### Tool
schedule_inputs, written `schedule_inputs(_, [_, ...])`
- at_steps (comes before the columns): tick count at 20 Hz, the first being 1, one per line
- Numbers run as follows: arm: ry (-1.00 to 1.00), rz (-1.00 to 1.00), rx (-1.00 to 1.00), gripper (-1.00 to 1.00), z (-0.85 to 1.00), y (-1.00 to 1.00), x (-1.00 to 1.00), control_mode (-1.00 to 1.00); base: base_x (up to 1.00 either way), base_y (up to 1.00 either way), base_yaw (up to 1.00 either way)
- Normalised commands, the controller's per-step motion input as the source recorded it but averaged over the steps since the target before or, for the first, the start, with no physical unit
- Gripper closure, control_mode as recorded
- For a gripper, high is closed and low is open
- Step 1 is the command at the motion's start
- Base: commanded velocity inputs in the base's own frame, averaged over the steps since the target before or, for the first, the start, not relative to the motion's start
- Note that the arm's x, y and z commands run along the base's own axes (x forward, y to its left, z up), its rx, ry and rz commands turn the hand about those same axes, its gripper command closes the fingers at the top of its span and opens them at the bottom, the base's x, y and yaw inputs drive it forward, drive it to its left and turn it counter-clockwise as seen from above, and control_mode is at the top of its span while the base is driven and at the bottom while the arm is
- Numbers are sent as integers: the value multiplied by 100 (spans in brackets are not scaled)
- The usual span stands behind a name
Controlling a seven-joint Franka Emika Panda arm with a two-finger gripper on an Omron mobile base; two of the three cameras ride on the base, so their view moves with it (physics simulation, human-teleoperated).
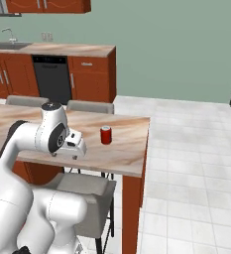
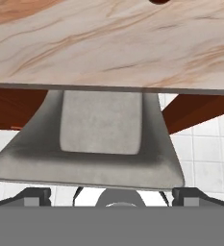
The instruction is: Four empty soda cans are scattered around the kitchen. Gather all the cans and cluster them next to the stove for recycling.
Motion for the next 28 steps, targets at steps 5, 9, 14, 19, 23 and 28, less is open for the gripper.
schedule_inputs(5, [0,0,0,-100,0,-3,9,-100,34,-9,0])
schedule_inputs(9, [0,-1,0,-100,0,-20,39,-100,0,0,0])
schedule_inputs(14, [0,-2,0,-100,0,-31,30,-100,0,0,0])
schedule_inputs(19, [-1,0,0,-100,0,-38,30,-100,0,0,0])
schedule_inputs(23, [0,0,0,-100,0,-31,20,-100,0,0,0])
schedule_inputs(28, [0,0,0,-100,0,-13,24,-100,0,0,0])
